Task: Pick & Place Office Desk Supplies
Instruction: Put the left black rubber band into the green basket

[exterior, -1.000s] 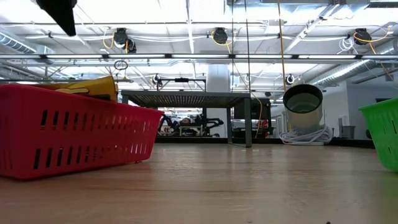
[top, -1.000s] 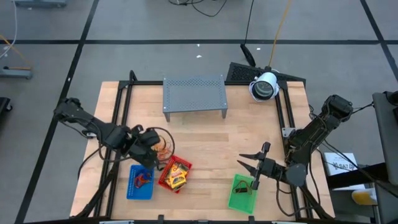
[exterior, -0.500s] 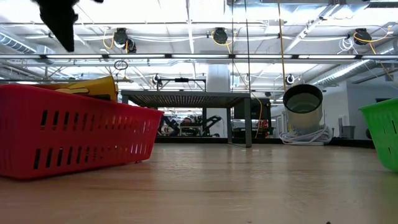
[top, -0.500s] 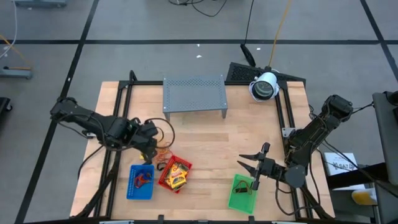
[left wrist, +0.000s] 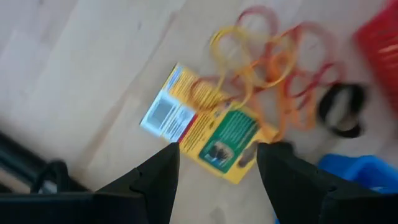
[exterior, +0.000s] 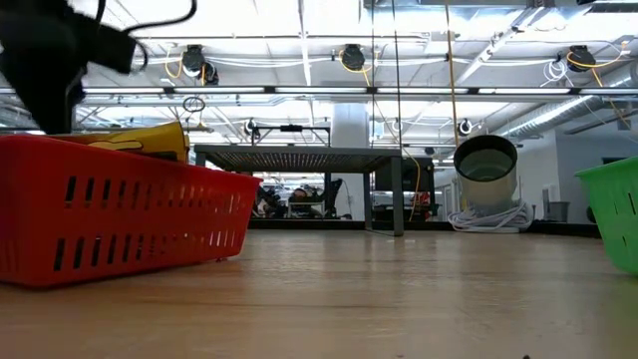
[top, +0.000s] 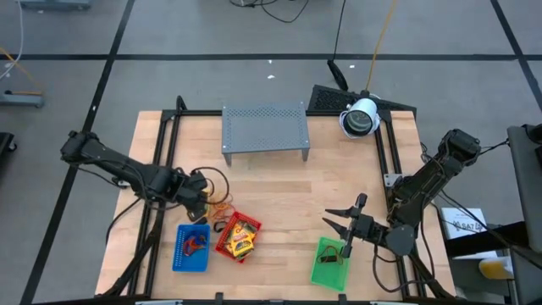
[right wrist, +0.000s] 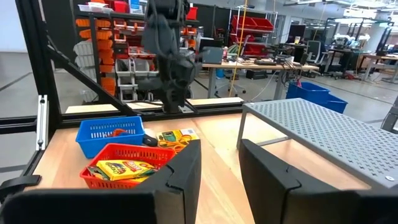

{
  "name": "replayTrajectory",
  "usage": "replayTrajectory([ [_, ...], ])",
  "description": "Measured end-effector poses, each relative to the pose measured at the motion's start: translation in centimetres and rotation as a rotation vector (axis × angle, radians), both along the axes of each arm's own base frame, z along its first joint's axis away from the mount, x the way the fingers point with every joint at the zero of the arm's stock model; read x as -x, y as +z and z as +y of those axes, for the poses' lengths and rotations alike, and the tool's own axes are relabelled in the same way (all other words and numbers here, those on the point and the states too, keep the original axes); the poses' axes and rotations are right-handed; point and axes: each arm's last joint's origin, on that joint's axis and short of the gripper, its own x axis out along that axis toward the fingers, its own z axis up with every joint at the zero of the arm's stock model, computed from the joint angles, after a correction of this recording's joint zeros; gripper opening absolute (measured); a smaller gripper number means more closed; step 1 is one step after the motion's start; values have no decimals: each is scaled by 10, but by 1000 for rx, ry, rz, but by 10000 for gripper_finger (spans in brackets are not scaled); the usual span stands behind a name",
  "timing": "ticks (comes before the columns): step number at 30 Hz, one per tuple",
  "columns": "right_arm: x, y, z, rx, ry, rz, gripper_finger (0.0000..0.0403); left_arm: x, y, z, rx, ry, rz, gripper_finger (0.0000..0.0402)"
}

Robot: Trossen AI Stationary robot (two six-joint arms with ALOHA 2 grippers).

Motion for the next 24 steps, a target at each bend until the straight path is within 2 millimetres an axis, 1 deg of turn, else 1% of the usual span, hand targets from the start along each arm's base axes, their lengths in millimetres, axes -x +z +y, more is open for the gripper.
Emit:
replayTrajectory([
  [4,0,0,0,0,0,0,100,8,-20,1,32,18,83,225],
  [8,0,0,0,-5,-1,-2,100,10,-32,-2,79,21,77,225],
  [15,0,0,0,-17,-1,-7,100,5,-39,-16,144,-21,-23,225],
  [24,0,0,0,-18,1,-7,100,12,-43,-29,154,17,-34,225],
])
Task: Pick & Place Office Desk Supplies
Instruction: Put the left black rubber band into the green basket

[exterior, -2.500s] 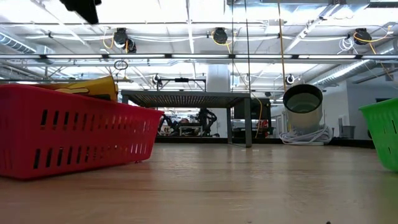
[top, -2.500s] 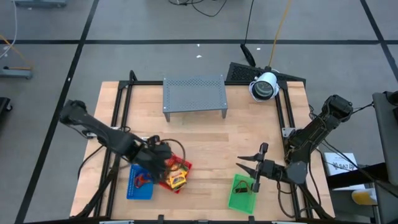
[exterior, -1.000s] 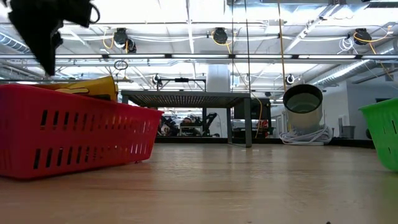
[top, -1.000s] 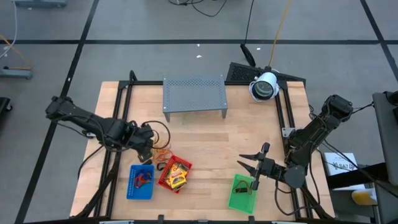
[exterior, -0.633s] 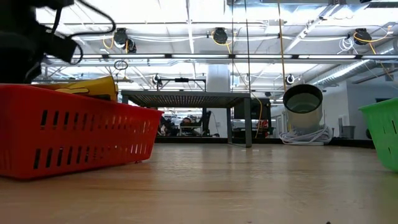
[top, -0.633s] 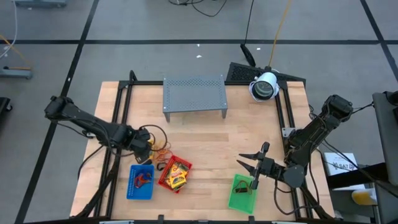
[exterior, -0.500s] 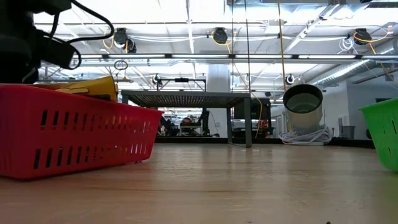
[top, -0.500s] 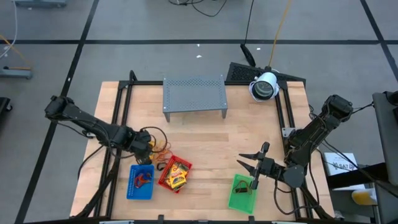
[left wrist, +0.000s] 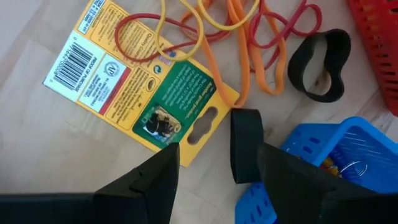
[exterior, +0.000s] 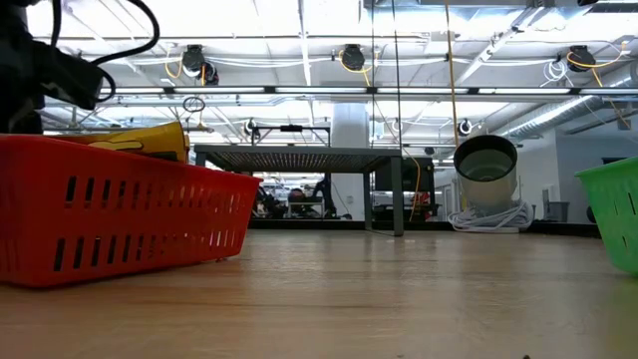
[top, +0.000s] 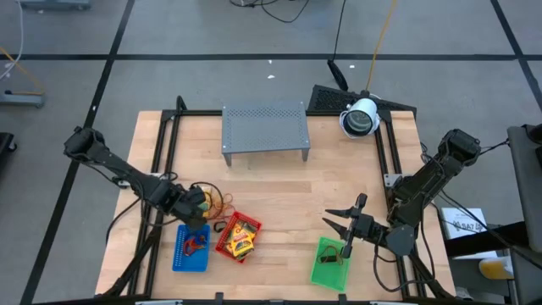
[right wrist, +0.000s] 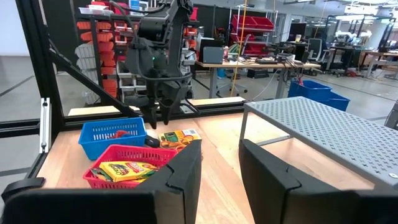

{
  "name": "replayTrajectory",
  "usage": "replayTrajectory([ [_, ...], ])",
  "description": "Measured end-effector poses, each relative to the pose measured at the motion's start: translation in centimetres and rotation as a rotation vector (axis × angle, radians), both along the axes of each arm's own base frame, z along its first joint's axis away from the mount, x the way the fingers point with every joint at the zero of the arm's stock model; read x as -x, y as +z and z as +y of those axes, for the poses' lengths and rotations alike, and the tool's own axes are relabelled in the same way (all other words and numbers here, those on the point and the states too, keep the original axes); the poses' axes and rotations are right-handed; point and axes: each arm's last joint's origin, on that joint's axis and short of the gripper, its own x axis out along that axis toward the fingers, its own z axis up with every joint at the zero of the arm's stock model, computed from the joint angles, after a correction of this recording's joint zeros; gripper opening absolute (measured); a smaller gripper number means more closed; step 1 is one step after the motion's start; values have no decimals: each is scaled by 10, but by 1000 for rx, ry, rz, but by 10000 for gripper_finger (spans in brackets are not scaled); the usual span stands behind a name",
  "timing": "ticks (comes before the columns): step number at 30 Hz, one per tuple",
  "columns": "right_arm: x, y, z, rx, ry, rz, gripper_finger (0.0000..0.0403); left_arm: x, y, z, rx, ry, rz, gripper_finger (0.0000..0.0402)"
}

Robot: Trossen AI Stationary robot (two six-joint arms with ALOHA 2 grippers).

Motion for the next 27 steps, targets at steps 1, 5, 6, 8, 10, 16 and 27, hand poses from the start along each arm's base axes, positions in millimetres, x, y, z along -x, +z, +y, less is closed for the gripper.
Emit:
replayTrajectory([
  [1,0,0,0,-2,0,-1,100,1,0,-1,-1,0,-1,225],
  [5,0,0,0,-10,0,-5,100,3,-1,-6,-12,11,-6,225],
  [6,0,1,0,-13,1,-7,100,3,-2,-7,-17,17,-3,225],
  [8,0,1,0,-14,1,-8,100,3,-4,-9,-35,26,7,225],
  [10,0,1,0,-14,1,-8,100,3,-6,-9,-71,60,15,225],
  [16,0,2,1,-31,6,-21,100,-2,-18,-13,-97,52,68,225],
  [27,0,4,3,-52,61,-32,100,-13,-25,-25,36,-123,71,225],
])
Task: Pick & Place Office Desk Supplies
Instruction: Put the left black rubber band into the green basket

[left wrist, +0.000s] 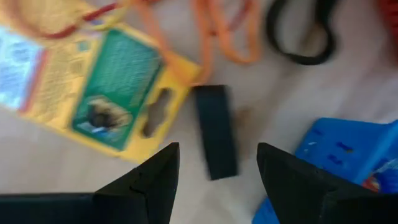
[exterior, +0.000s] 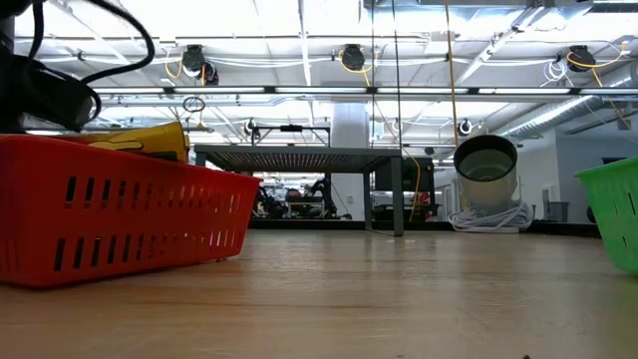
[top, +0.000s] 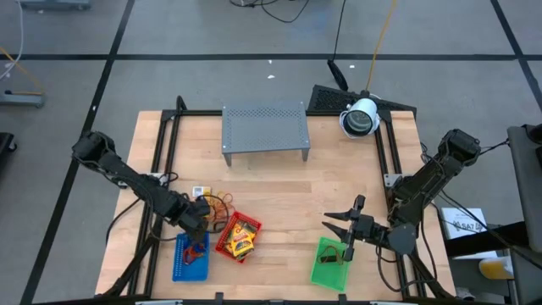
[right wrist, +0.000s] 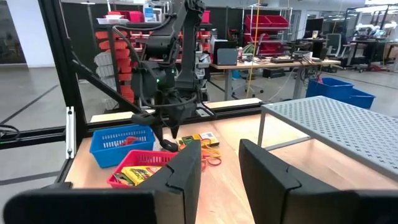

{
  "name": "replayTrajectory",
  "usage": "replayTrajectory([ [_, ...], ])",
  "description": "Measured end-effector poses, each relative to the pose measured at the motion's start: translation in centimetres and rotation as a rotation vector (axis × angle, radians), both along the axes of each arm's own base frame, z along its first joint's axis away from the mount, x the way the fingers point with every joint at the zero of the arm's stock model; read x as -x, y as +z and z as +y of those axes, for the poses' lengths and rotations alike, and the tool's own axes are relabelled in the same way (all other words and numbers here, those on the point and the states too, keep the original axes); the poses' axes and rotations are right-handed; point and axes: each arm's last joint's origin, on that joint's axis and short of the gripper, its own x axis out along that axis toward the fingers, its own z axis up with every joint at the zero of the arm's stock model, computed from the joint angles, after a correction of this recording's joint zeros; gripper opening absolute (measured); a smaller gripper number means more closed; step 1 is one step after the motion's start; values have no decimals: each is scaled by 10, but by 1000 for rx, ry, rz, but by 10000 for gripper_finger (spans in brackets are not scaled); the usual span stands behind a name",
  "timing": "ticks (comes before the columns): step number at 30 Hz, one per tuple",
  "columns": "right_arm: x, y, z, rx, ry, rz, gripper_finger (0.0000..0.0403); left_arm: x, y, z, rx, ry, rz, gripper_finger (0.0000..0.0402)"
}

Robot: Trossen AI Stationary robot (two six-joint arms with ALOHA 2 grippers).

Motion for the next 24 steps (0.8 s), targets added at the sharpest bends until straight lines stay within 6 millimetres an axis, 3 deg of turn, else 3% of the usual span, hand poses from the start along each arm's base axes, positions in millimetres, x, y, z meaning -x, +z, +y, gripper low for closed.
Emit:
replayTrajectory([
  [12,0,2,2,-19,55,-11,100,-12,4,-11,141,-131,-115,225],
  [24,-1,2,2,-29,75,-18,100,-7,1,-3,-4,-90,-93,225],
])
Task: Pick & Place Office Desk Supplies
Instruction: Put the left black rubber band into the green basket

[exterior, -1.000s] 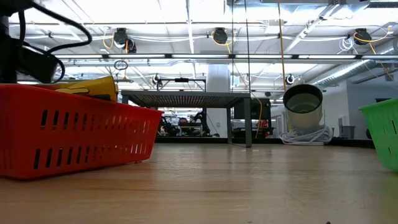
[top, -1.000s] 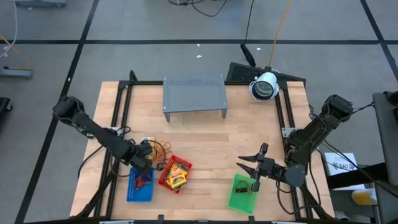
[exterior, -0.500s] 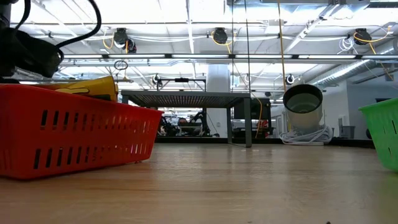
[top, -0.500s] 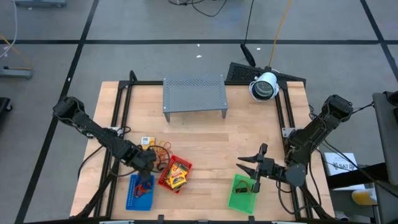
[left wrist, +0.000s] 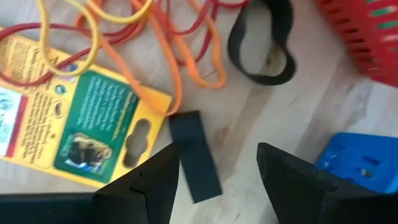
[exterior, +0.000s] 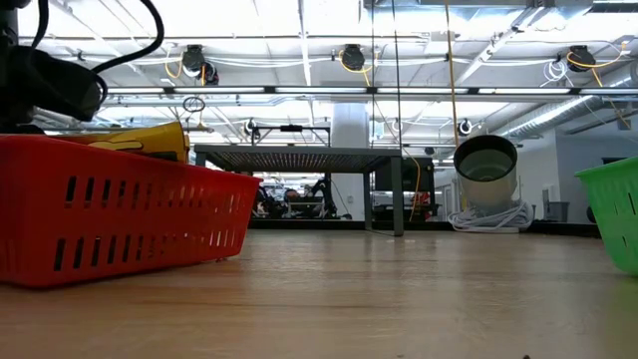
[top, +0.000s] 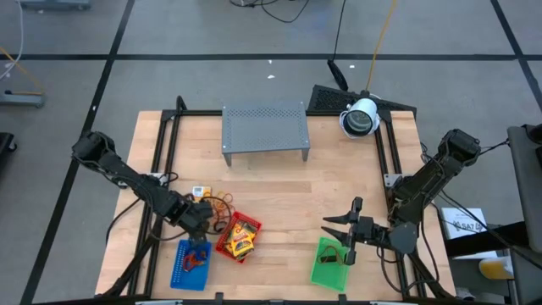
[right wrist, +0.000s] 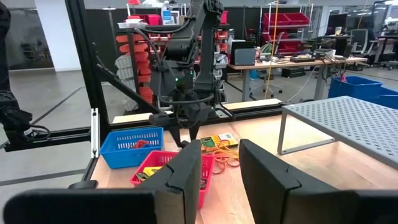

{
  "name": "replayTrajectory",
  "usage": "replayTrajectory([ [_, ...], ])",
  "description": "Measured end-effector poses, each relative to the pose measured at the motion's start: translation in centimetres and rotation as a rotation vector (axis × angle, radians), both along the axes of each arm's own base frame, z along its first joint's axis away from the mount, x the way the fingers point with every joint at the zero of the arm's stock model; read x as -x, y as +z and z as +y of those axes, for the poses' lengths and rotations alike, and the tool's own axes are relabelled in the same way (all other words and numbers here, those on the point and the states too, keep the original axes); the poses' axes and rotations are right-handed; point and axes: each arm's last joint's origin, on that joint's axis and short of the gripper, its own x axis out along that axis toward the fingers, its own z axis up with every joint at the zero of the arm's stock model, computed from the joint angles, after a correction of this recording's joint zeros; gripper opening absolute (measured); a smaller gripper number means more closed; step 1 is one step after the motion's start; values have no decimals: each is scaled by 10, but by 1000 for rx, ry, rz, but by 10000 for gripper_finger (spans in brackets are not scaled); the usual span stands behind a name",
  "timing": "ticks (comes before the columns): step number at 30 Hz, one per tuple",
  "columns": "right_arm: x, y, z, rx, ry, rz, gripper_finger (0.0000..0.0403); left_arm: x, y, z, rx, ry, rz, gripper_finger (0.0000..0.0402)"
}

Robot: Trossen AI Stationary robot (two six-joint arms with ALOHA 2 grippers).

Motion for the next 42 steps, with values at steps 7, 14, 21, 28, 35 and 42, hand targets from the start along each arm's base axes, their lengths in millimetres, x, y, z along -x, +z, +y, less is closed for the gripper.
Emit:
replayTrajectory([
  [7,0,0,0,-2,0,-2,100,6,-1,5,-74,17,52,225],
  [14,0,0,0,-2,0,-2,100,8,-1,7,-94,44,63,225],
  [21,0,0,0,-2,0,-2,100,7,-2,7,-109,59,53,225],
  [28,0,0,0,-2,0,-2,100,5,-8,5,-113,58,86,225],
  [35,0,0,0,-2,0,-1,100,2,-20,1,-95,56,155,225],
  [42,0,0,0,-1,0,-1,100,-3,-23,-2,-84,56,130,223],
])
